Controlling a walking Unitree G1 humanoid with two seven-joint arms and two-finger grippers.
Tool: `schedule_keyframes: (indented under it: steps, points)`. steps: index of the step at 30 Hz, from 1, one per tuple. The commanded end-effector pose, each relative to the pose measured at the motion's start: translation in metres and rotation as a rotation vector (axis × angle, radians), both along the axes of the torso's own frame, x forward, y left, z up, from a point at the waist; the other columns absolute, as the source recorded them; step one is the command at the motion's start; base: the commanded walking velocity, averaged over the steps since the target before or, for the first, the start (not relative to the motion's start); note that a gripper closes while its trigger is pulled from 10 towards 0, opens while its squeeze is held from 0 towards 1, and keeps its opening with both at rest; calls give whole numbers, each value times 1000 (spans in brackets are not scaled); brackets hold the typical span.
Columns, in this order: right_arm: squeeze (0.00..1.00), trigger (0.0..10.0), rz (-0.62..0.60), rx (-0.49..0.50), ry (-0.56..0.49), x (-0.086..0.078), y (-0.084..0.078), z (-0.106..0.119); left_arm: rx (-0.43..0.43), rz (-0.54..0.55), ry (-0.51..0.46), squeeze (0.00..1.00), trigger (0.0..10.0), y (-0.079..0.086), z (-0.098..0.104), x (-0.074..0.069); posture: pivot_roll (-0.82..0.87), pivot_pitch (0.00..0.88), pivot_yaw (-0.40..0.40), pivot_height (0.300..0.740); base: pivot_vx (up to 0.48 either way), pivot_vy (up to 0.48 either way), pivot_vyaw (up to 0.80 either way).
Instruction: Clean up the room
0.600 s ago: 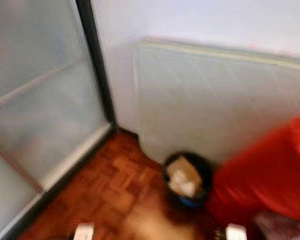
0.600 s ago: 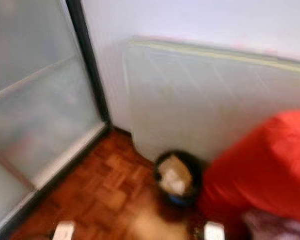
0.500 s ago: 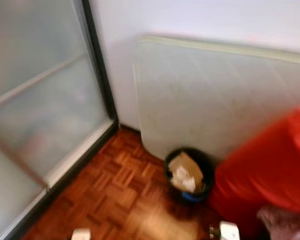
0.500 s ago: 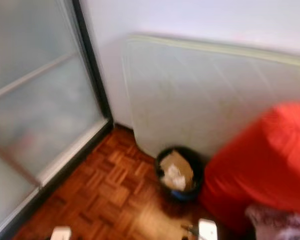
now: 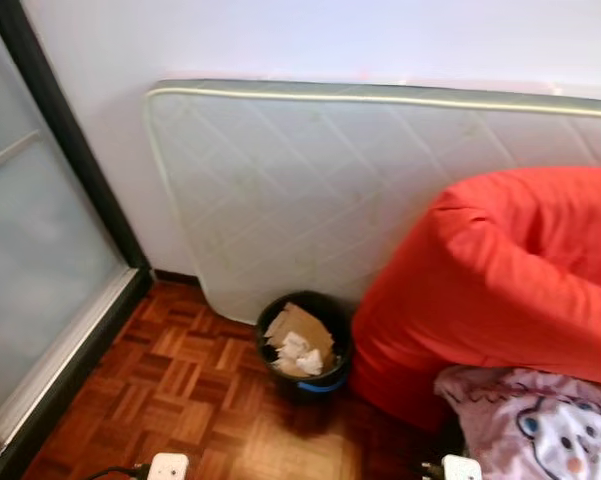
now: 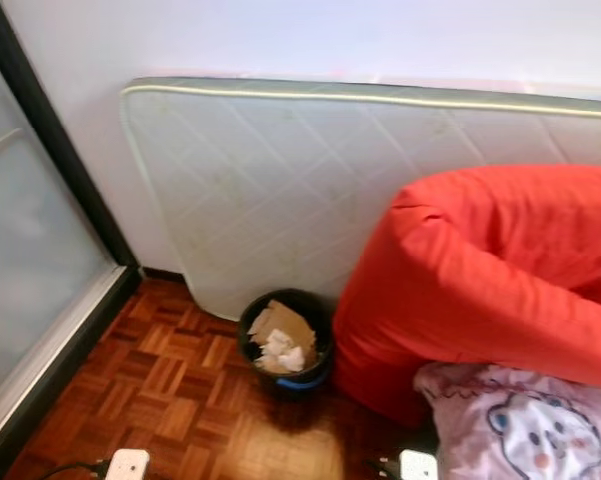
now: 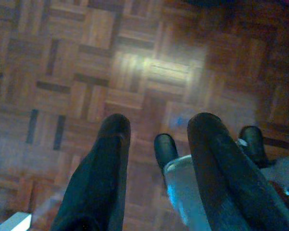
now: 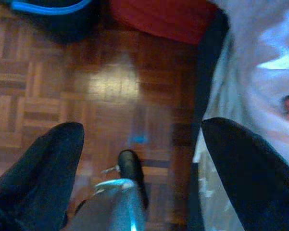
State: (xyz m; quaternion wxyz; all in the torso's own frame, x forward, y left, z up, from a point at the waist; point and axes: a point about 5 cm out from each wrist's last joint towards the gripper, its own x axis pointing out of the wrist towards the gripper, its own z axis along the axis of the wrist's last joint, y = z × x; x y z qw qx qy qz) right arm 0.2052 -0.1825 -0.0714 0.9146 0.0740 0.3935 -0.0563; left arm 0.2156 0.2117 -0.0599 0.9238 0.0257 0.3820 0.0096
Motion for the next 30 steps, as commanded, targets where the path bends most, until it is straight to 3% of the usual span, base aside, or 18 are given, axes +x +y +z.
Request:
schedule_keyframes:
  steps: [1, 9, 14, 21, 30]
  points:
    - [0, 10000, -1, 6, 37, -10, 0, -6, 2, 3, 33, 0, 10000, 1, -4, -6, 16, 130, 41, 740, 0, 0, -788]
    - [0, 10000, -6, 10, 48, -14, -3, -7, -15, 21, 36, 0, 10000, 1, -5, -8, 15, 146, 44, 740, 0, 0, -788]
    - [0, 10000, -20, 8, 57, -19, -11, -9, 11, 21, 47, 0, 10000, 14, -6, -16, 17, 157, 46, 740, 0, 0, -788]
    - [0, 10000, -14, 21, 71, -18, 2, -10, -1, 19, 39, 0, 10000, 6, -4, -8, 17, 164, 48, 740, 0, 189, -788]
    - [0, 10000, -22, 19, 67, -16, -1, -9, 7, 5, 44, 0, 10000, 5, -5, -10, 14, 173, 52, 740, 0, 137, -788]
